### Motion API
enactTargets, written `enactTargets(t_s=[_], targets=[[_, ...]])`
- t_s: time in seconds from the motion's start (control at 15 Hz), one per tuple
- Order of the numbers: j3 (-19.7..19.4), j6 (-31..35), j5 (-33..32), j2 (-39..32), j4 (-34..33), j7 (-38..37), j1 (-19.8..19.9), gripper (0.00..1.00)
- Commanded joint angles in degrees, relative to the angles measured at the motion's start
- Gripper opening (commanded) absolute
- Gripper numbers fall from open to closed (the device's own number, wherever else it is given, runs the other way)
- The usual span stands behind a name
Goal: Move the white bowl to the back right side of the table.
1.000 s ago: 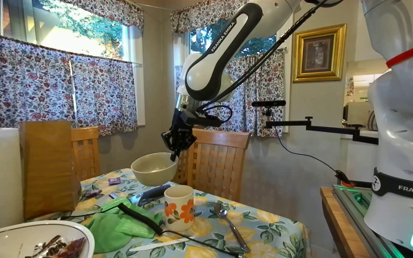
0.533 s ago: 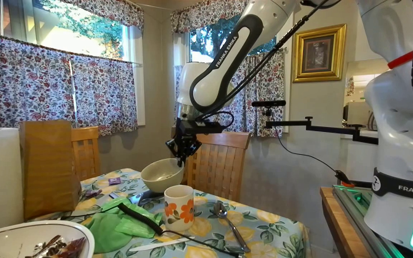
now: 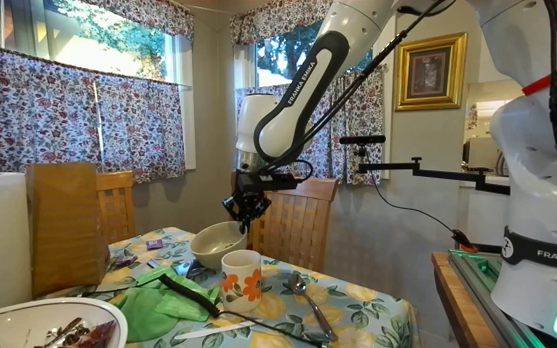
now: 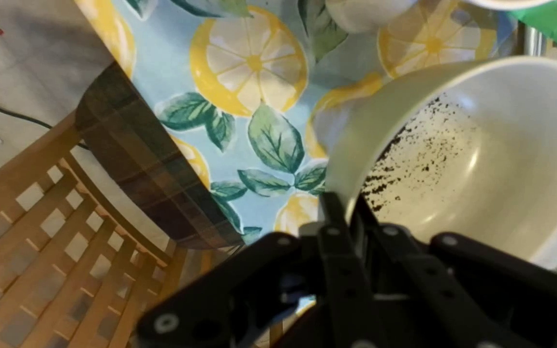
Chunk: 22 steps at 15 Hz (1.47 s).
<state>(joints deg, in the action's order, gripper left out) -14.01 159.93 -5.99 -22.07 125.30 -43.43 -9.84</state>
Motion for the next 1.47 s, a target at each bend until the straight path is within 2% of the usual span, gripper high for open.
enactTargets(t_s=[0.0,0.6,1.4], targets=[[-1.89,0.79,-2.17,-2.41,-2.39,-2.94,-1.98,0.02],[-1.82,3.74,-1.28,-5.51,-3.49,-1.15,-2.81,0.02],[-0.91,7.12,1.87,-8.0,-5.38,0.33,-1.65,0.02]])
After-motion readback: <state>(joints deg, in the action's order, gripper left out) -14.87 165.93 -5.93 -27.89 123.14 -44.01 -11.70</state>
